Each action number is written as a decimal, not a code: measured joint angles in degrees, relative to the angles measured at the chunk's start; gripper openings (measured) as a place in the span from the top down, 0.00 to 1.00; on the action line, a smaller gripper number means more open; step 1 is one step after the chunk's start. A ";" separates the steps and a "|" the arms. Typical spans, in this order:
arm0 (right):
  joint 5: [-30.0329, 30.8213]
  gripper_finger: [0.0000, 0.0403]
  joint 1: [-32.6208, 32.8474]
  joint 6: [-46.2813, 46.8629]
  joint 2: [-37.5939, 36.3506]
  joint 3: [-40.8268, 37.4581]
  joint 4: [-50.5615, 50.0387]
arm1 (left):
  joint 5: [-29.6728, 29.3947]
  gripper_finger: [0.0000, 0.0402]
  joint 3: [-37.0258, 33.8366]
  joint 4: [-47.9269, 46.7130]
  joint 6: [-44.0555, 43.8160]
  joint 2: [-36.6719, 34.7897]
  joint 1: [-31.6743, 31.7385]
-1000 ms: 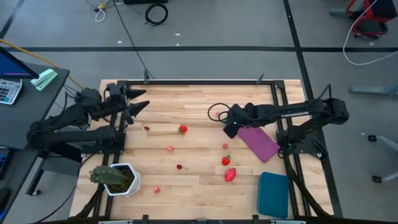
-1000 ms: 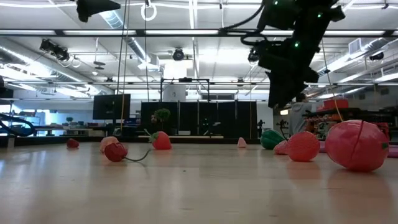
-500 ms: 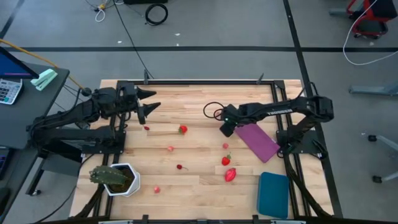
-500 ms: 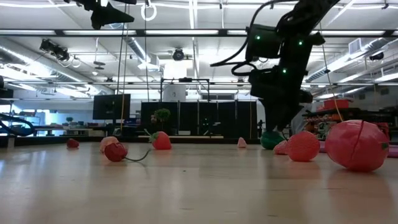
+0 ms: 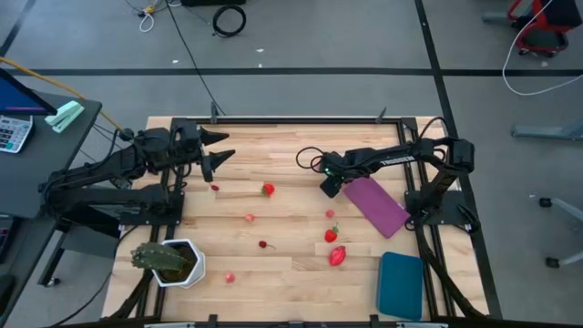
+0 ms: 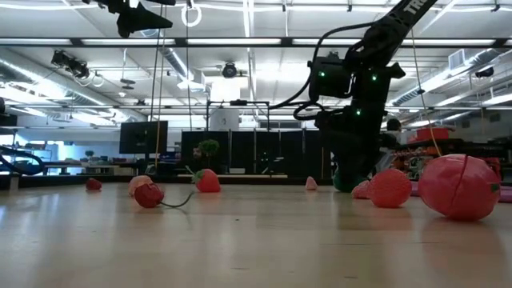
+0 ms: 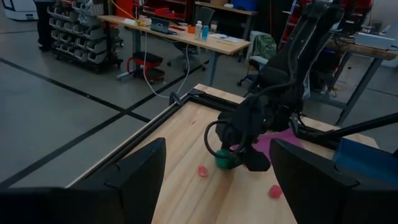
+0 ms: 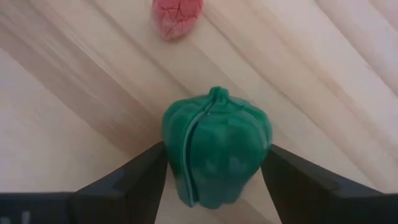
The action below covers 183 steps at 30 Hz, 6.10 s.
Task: Pick and placing Produce into tupperware
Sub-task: Put the green bell pepper into the blue bin, then put the pink peach into the blue bin
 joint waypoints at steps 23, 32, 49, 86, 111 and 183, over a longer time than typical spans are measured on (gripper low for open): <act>-5.13 0.49 1.33 -1.44 -4.93 -0.02 -0.11 | 0.00 0.28 -0.07 -0.07 -0.18 0.00 0.00; -5.97 0.53 10.81 5.97 -18.54 -0.02 -6.94 | 0.00 0.28 -0.07 -0.11 -0.17 0.00 -0.02; 1.55 0.54 40.27 39.75 -26.21 -0.02 -13.36 | 0.00 0.28 -0.07 -0.61 -0.02 0.00 -0.02; -24.75 0.54 72.16 102.31 -12.48 -0.02 -11.70 | 0.00 0.28 -0.07 -1.85 -0.04 0.00 0.00; -24.83 0.37 66.04 86.35 -5.88 -0.02 -6.74 | 0.00 0.28 -0.07 -4.48 -0.07 0.01 0.00; 39.05 0.42 42.43 25.00 -25.32 -0.02 -9.81 | 0.02 0.28 -0.07 -4.33 -0.61 0.00 -0.02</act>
